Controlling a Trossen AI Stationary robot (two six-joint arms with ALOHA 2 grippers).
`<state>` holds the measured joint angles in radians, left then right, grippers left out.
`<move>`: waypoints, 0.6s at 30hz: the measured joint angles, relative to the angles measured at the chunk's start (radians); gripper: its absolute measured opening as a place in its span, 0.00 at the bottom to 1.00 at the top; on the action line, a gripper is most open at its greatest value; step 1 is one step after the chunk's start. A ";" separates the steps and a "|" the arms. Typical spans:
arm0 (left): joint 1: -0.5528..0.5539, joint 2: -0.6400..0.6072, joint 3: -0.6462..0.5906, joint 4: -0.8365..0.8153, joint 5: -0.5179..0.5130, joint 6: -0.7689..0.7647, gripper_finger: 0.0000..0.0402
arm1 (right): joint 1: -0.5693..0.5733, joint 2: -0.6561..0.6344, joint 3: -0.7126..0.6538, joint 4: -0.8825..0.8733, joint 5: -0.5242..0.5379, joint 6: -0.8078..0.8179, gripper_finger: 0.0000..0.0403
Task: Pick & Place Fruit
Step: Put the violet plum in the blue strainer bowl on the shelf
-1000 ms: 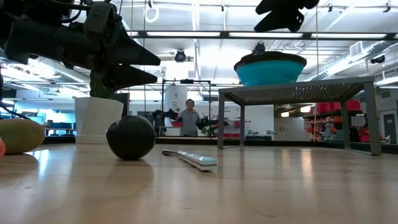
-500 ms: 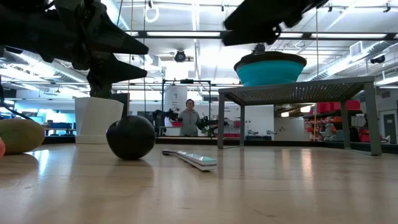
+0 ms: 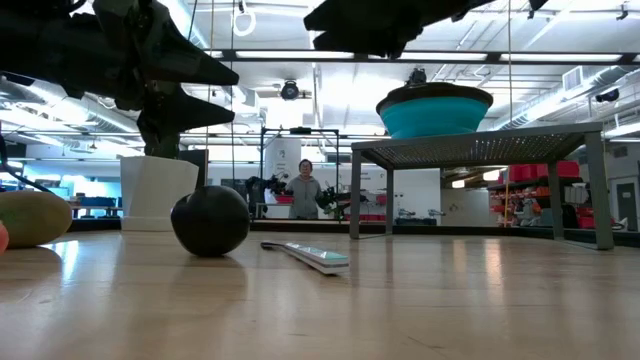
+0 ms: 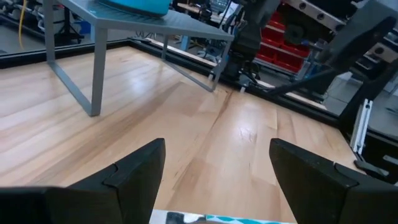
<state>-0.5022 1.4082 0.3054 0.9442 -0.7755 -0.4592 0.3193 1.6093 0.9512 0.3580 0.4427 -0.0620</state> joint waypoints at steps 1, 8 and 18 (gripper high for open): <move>0.000 0.000 0.000 0.007 0.000 -0.002 0.73 | -0.004 -0.001 0.000 -0.008 -0.009 0.001 0.63; -0.003 0.000 0.025 0.013 0.007 -0.035 0.73 | 0.015 -0.001 0.000 -0.106 -0.028 0.031 0.63; -0.049 0.000 0.124 -0.011 -0.008 0.075 0.73 | 0.048 -0.001 0.000 -0.107 -0.027 0.070 0.63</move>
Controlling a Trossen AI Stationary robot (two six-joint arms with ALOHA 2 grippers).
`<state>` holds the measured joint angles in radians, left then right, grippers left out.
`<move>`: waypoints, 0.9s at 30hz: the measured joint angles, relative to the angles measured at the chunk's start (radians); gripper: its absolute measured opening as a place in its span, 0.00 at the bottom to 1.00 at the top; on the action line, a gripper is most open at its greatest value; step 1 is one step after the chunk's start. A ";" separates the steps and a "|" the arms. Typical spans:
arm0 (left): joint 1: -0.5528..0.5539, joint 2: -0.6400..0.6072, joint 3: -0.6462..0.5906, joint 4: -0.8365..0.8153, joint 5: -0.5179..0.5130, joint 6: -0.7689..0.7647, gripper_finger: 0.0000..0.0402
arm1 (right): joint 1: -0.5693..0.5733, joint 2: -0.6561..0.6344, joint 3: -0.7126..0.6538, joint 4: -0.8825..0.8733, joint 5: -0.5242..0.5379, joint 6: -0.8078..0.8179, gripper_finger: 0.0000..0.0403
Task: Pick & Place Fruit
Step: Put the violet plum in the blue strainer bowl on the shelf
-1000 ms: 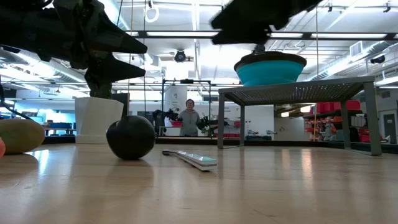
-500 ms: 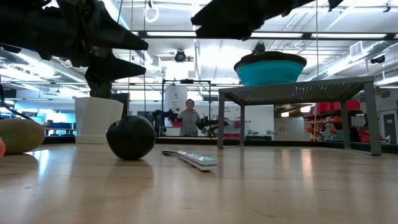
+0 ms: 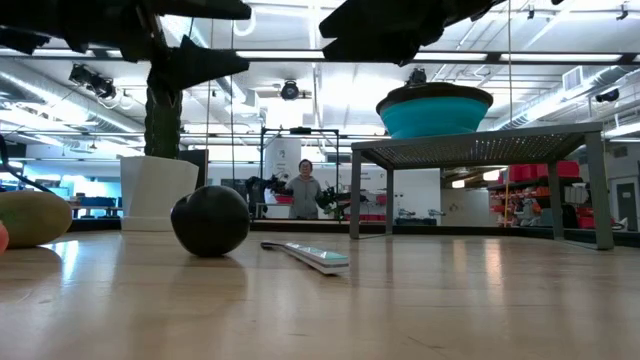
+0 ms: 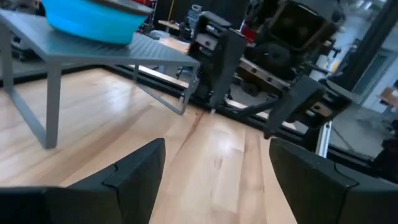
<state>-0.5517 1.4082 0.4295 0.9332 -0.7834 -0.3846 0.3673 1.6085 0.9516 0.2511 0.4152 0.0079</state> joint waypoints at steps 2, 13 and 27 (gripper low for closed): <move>-0.012 0.000 0.009 -0.005 -0.035 0.026 0.73 | 0.000 0.000 0.000 -0.007 0.000 0.019 0.63; -0.075 0.000 0.017 -0.009 -0.173 0.025 0.73 | 0.000 0.000 0.000 -0.054 -0.006 0.045 0.63; -0.156 0.000 0.017 -0.009 -0.275 0.058 0.73 | -0.001 0.066 0.001 0.054 -0.049 0.083 0.63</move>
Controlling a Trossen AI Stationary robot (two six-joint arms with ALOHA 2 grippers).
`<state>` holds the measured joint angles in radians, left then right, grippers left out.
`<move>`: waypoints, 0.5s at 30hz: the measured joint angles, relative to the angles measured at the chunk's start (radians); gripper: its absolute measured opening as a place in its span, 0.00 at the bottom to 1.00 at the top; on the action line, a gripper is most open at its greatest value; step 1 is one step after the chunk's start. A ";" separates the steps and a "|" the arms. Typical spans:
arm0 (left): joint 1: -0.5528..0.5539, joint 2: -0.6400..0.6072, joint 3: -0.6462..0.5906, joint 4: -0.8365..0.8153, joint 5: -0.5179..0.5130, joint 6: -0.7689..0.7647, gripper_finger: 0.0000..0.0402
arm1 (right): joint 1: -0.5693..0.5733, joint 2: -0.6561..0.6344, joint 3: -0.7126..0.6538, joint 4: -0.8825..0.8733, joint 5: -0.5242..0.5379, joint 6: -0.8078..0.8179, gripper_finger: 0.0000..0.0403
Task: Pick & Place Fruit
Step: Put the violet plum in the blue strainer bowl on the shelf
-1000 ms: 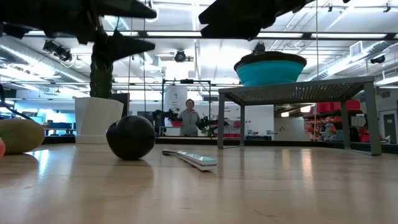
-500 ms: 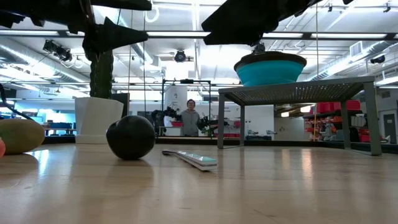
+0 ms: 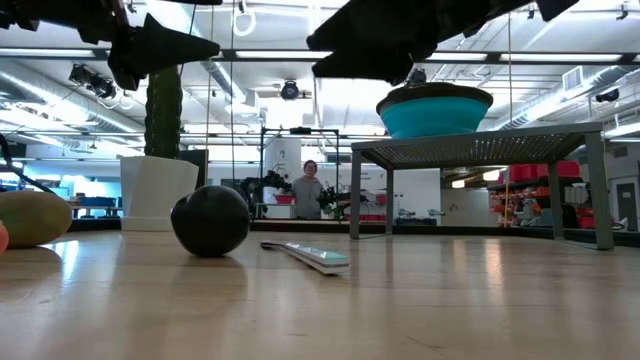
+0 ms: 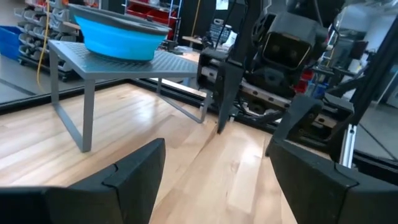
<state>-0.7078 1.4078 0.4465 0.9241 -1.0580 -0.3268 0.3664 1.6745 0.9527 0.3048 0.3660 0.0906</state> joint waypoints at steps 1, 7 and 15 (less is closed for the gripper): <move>0.000 0.000 0.000 0.000 0.001 0.012 0.73 | 0.000 0.005 0.000 -0.003 -0.001 0.009 0.63; 0.001 0.000 0.000 -0.012 0.004 0.070 0.73 | -0.007 0.028 0.000 0.030 0.008 0.002 0.63; 0.042 0.000 -0.001 -0.118 0.012 0.002 0.73 | -0.074 0.081 0.001 0.097 -0.044 -0.036 0.63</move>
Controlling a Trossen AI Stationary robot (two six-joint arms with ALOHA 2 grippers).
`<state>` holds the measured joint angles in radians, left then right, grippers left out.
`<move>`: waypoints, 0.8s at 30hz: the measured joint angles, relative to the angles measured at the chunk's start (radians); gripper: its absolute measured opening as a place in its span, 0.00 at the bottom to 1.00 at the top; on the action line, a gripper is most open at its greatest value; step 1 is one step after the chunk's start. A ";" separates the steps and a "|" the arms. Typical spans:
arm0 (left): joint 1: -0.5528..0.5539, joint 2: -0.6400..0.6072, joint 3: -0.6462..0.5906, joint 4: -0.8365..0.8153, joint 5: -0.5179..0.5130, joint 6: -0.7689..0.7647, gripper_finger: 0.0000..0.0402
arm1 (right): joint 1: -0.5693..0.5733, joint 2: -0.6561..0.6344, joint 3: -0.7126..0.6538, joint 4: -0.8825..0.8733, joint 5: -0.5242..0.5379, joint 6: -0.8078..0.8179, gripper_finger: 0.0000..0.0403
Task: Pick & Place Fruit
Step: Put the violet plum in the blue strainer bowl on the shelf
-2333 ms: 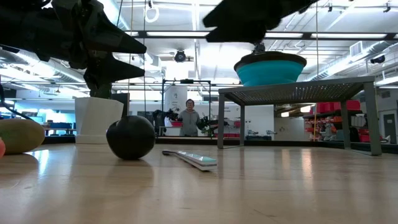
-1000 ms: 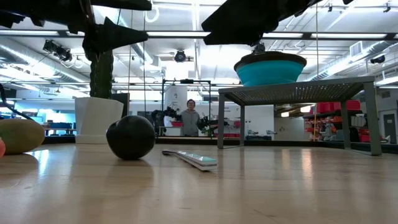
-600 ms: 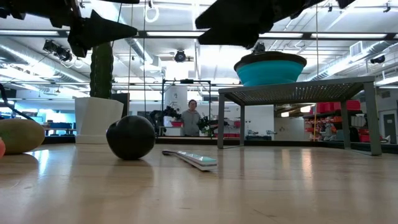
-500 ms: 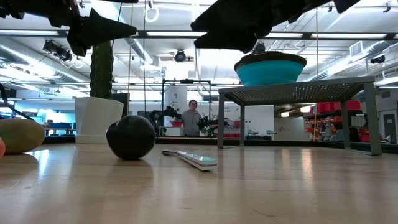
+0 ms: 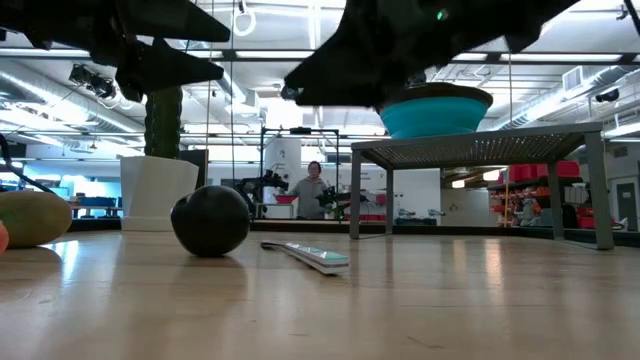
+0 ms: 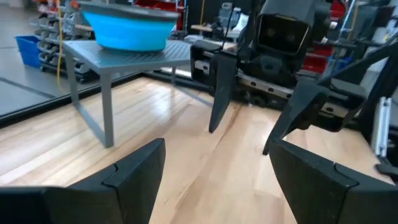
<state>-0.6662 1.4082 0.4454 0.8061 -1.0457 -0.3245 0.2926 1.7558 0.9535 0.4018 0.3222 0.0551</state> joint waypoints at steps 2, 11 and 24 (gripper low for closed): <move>0.016 0.000 0.000 -0.026 0.032 -0.035 0.73 | -0.010 0.029 0.000 0.021 -0.042 0.008 0.63; 0.048 0.000 0.000 -0.101 0.082 -0.037 0.73 | -0.016 0.142 0.067 0.052 -0.053 -0.088 0.63; 0.049 -0.012 0.000 -0.125 -0.022 0.042 0.73 | -0.045 0.289 0.160 0.104 -0.168 -0.090 0.74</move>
<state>-0.6170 1.3960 0.4454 0.6814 -1.0681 -0.2825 0.2478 2.0447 1.1131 0.5060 0.1543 -0.0349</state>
